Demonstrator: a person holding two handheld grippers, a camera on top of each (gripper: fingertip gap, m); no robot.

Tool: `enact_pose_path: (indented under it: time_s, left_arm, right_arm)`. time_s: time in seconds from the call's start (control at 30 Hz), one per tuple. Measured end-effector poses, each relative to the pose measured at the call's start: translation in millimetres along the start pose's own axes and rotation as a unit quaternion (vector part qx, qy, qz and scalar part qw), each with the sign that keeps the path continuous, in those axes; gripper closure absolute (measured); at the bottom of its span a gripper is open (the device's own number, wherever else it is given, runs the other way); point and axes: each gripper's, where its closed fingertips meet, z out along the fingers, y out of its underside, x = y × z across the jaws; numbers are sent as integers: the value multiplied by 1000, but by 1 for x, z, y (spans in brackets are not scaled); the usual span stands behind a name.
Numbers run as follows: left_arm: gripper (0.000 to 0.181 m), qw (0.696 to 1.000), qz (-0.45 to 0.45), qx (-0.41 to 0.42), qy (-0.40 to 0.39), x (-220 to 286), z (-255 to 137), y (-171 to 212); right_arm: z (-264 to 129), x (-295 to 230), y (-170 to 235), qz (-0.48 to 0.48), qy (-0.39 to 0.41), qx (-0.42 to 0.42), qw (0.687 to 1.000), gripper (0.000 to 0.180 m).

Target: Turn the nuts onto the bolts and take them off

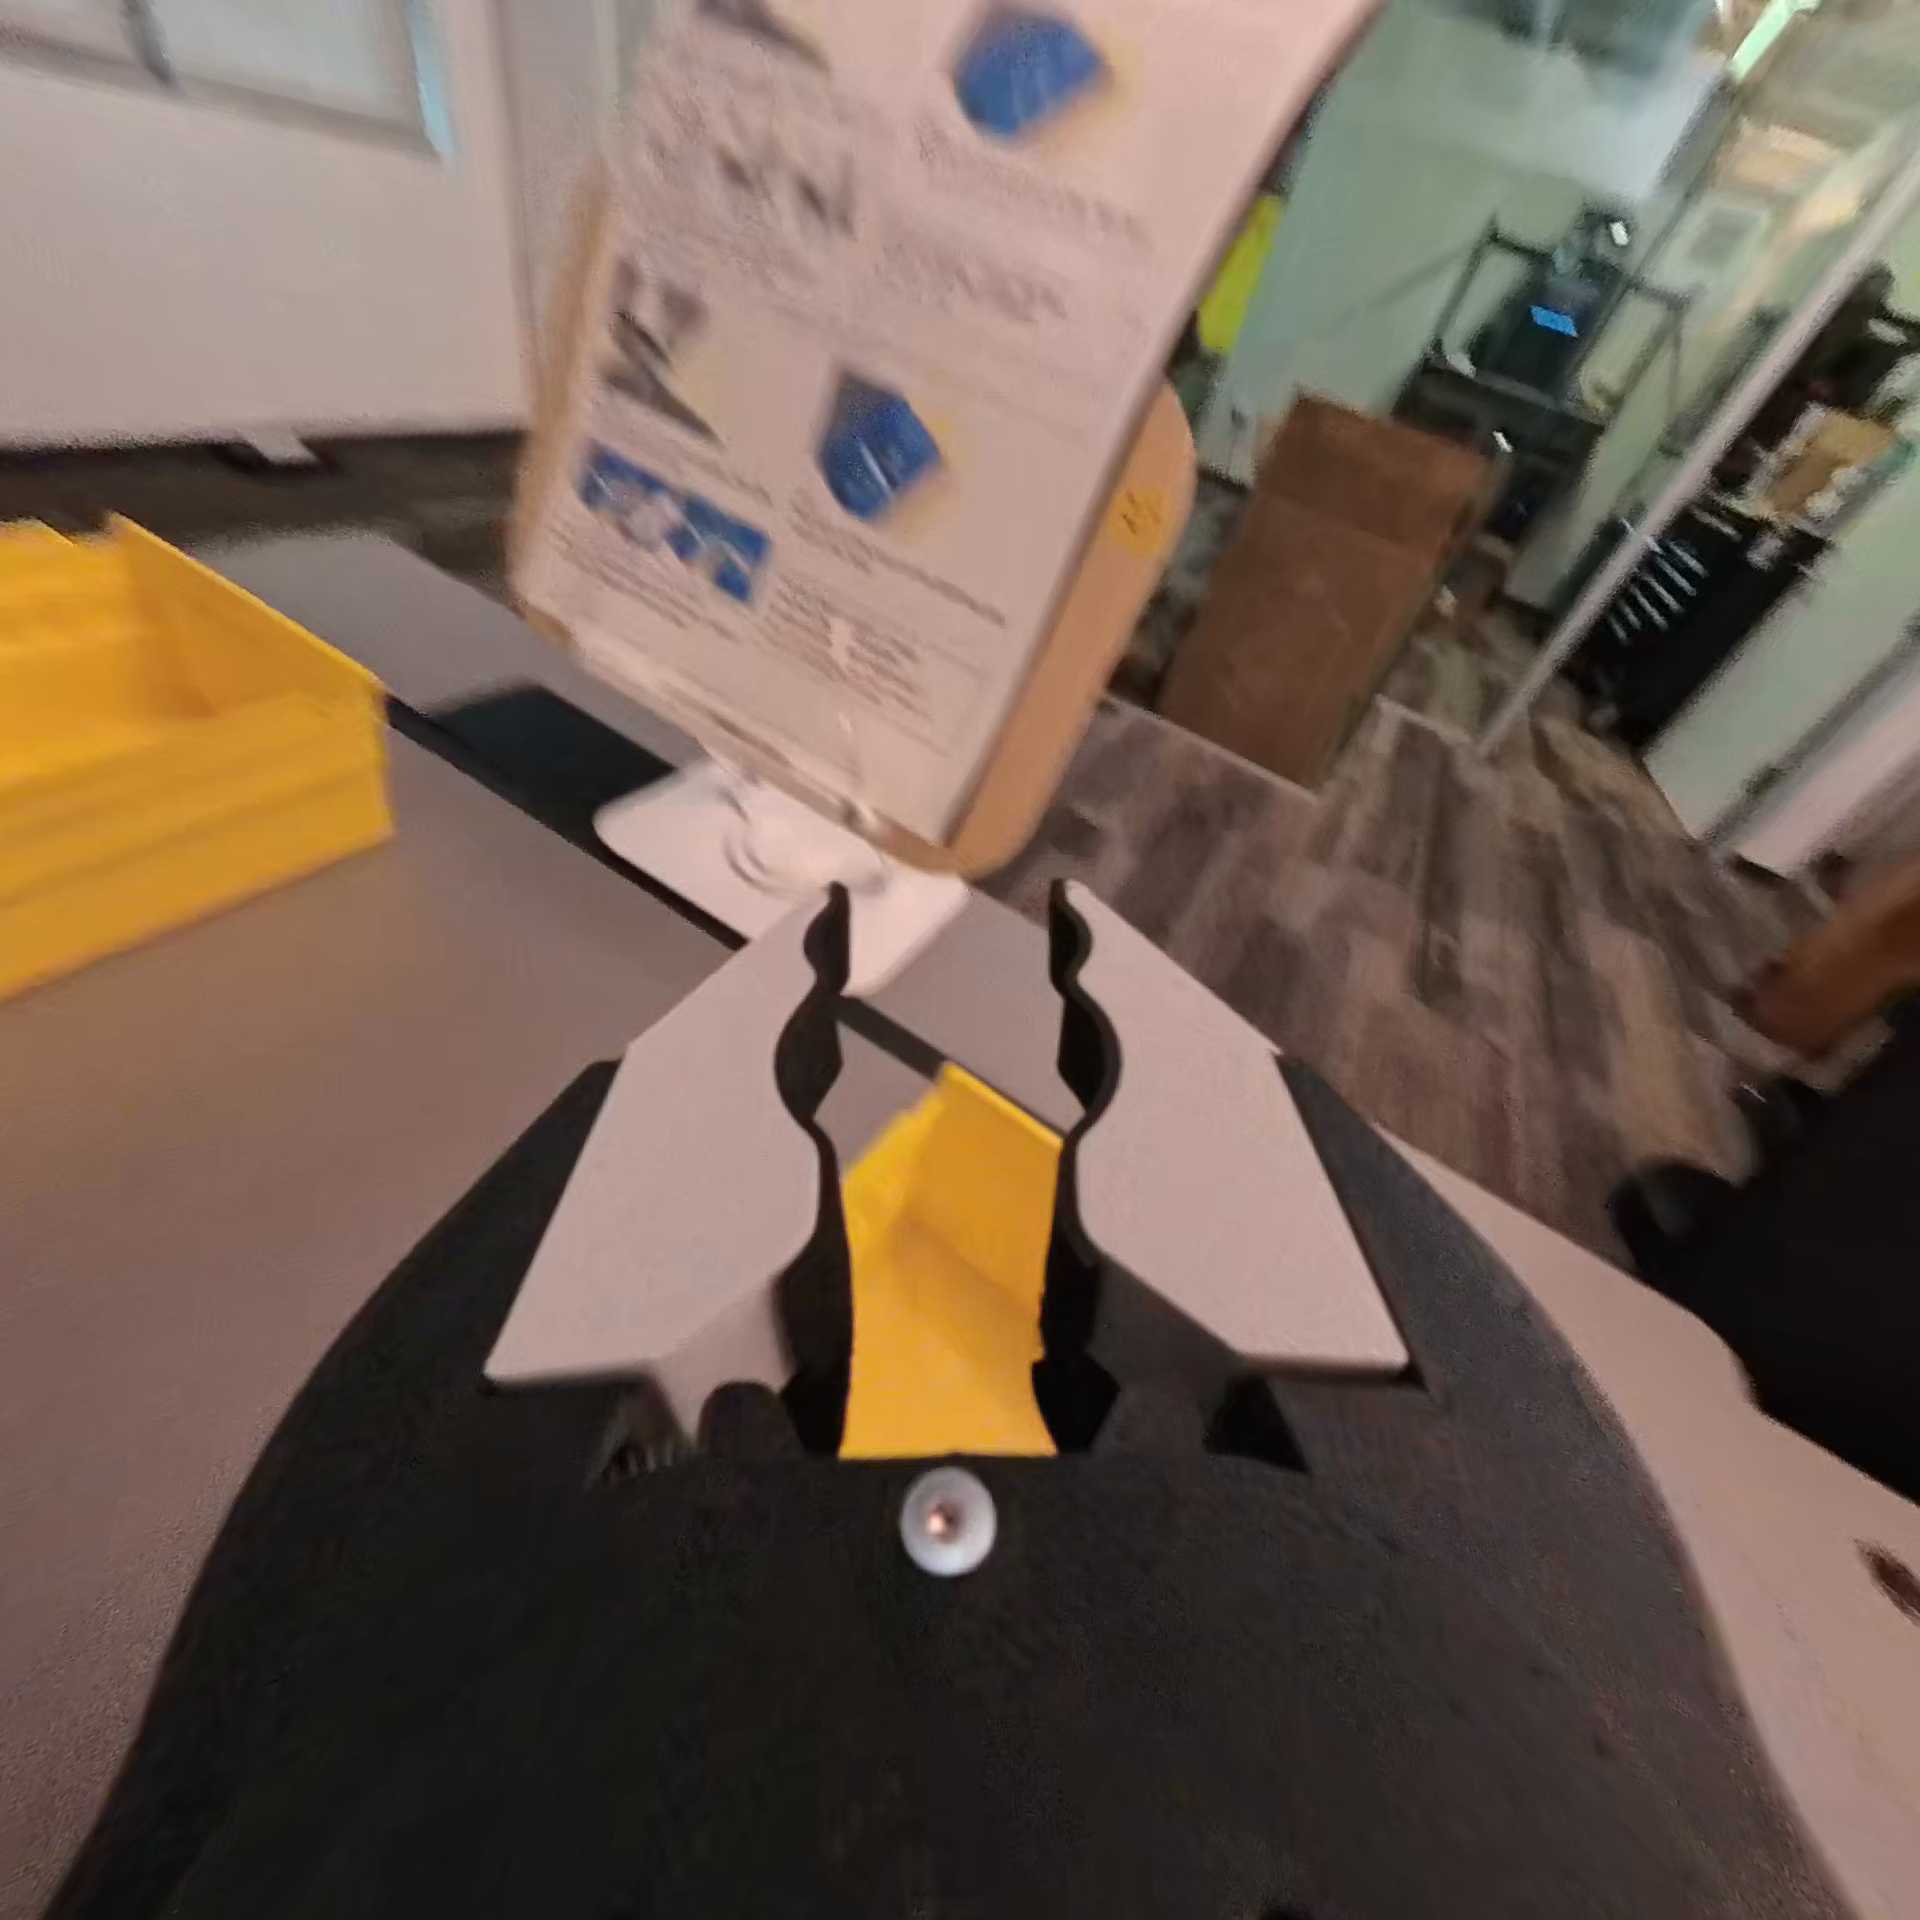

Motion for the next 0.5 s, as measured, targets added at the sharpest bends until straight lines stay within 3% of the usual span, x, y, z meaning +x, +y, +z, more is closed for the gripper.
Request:
enact_pose_path:
  time_s: [0.07,0.13,0.23,0.3,0.5]
  left_arm:
    - [173,991,74,96,56,52,-9,-38]
    - [173,971,134,147,135,110,-15,-56]
    - [173,937,183,190,228,176,-18,-66]
    - [173,927,186,203,255,200,-13,-69]
    - [173,907,184,222,307,237,-3,-69]
  right_arm:
    - [-7,-49,-43,59,-116,116,985,111]
    - [-21,-100,-71,118,-259,176,942,85]
    - [-36,-159,-90,170,-392,202,881,79]
    - [-33,-186,-90,177,-430,190,864,77]
    - [-12,-212,-82,199,-441,163,860,82]
